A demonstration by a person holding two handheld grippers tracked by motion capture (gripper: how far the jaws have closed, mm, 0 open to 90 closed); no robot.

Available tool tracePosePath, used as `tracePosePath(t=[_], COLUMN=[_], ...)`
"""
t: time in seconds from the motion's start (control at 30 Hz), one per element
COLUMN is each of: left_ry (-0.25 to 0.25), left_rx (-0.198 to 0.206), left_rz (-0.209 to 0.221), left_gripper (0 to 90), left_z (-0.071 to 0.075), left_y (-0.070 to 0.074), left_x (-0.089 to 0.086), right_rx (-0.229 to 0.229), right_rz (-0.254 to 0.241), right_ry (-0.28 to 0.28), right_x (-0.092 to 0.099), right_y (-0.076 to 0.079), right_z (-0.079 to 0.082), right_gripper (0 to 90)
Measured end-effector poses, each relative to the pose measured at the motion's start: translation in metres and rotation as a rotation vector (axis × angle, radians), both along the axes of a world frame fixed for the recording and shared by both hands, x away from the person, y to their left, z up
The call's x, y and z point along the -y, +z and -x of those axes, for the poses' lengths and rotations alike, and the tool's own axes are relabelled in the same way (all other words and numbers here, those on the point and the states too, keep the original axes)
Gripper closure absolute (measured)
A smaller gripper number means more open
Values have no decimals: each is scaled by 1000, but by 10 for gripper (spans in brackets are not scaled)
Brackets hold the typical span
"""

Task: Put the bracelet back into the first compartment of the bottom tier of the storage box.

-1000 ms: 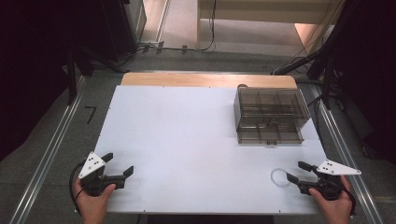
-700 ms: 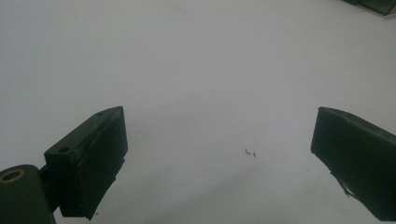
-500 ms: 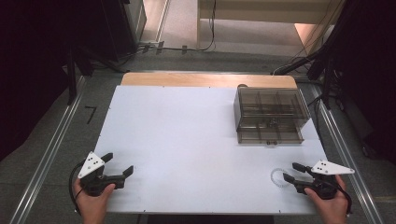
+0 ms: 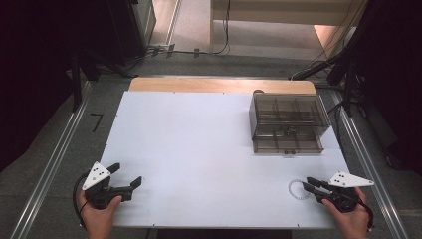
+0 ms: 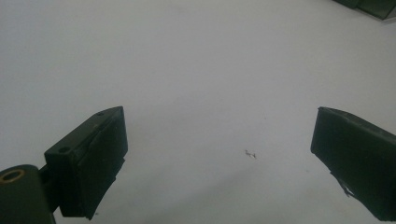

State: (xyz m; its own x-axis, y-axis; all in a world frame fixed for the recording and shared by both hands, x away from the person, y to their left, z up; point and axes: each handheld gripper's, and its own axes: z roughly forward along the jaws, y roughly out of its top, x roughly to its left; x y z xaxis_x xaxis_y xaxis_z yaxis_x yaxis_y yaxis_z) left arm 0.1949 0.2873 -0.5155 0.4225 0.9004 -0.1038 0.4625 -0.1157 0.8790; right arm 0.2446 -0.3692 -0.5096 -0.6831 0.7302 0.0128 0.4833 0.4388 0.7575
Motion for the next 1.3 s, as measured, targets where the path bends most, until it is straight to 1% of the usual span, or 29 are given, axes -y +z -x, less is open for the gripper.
tracePosePath(t=[0.07, 0.23, 0.37, 0.43, 0.67, 0.83, 0.9, 1.13, 1.2, 1.3], left_ry=[0, 1, 0, -1, 2, -2, -1, -1, -1, -3], left_rx=[2, 1, 1, 2, 0, -3, -3, -2, -2, -3], left_rz=[4, 6, 5, 5, 4, 1, 3, 7, 7, 8], left_gripper=[45, 45, 45, 45, 45, 45, 45, 46, 45, 45], left_z=[0, 0, 0, 0, 0, 0, -1, 0, -1, -1], left_y=[0, 0, 0, 0, 0, 0, 0, 0, 0, 0], left_x=[0, 0, 0, 0, 0, 0, 0, 0, -1, -1], right_rx=[1, -5, -9, -9, -7, -15, -25, -35, -30, 0], right_rz=[13, 18, 36, 46, 52, 46, 38, 17, 11, -9], right_ry=[-4, -11, -13, -18, -21, -21, -22, -29, -23, -27], right_x=[0, 0, -1, -2, -3, -3, -2, 0, 0, 1], right_y=[0, -1, -2, -2, -2, -2, -2, -1, 2, 10], right_z=[0, -1, -2, -1, -1, -2, -3, -3, -2, 0], right_gripper=[713, 737, 782, 820, 831, 836, 837, 837, 837, 837])
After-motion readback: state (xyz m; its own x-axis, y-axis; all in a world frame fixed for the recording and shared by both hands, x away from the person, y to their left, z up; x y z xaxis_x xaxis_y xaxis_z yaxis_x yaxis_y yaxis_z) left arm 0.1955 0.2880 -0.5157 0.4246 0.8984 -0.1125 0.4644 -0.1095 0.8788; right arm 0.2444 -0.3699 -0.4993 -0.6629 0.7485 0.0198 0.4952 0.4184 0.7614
